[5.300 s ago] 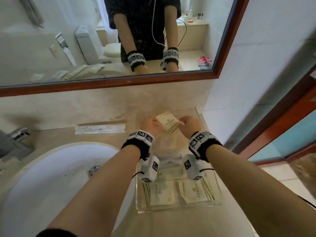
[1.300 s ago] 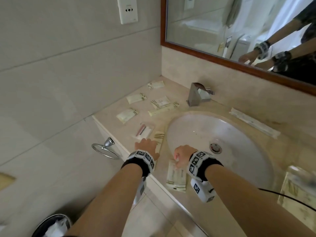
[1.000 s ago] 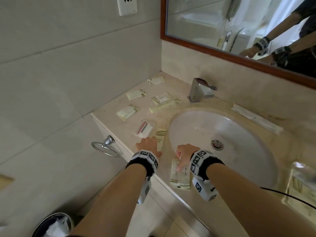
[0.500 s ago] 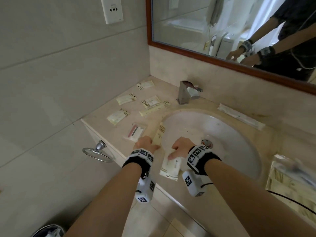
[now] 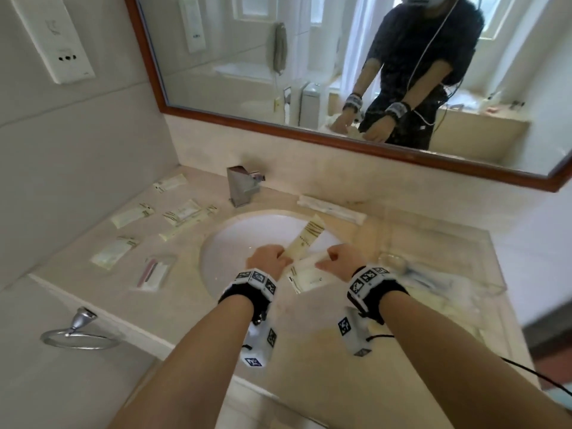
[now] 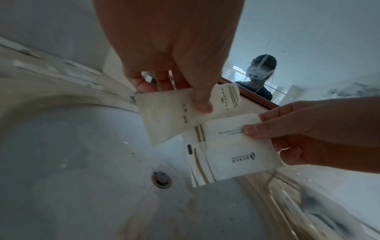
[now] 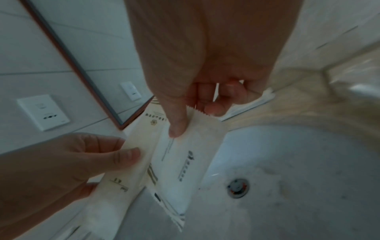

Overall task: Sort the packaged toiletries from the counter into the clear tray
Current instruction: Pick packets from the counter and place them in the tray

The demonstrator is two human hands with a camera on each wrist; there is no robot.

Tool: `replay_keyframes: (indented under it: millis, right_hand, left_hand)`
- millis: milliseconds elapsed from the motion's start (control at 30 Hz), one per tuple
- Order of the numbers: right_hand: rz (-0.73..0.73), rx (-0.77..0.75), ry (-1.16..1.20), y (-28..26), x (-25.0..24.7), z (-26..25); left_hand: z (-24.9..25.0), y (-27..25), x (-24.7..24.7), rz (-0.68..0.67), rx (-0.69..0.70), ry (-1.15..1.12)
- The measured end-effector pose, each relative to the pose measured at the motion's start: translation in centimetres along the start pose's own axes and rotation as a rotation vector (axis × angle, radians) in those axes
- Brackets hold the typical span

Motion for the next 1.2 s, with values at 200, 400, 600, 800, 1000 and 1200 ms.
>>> replay_keyframes:
  millis: [200, 400, 600, 800, 1000, 1200]
  right_hand:
    - [0.115, 0.204, 0.175, -1.9, -4.5, 11.5]
    - [0.145, 0.377, 0.297, -4.3, -5.5, 19.9]
    - [-0.06, 0.375, 0.277, -5.0, -2.1, 22.3]
    - [-0.126, 0.278, 0.09, -4.9, -0.8, 21.7]
    - [-0.165, 0.207, 0.016, -5.0, 0.1, 22.3]
    - [-0.176, 0.028, -0.196, -5.3, -0.1, 20.8]
  left_hand:
    - [8.1, 0.8, 7.0, -0.088, 0.166, 0.063]
    - [14.0, 0.9, 12.4, -0.15, 0.279, 0.104]
    - [16.7, 0.5, 15.5, -0.198, 0.324, 0.05]
    - [17.2, 1.2, 17.8, -0.259, 0.305, 0.041]
    - [18.3, 2.2, 19.0, -0.252, 0.308, 0.058]
    - [19.6, 3.1, 21.3, -0.309, 0.343, 0.152]
Point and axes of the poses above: each hand's wrist, its own y-axis towards the middle knuckle, its own x-axis out of the palm, z = x × y, the point moved 10 cm from there along y, towards the middle knuckle, and after that the axes turned 7 degrees about -y, right-handed, at the moved point
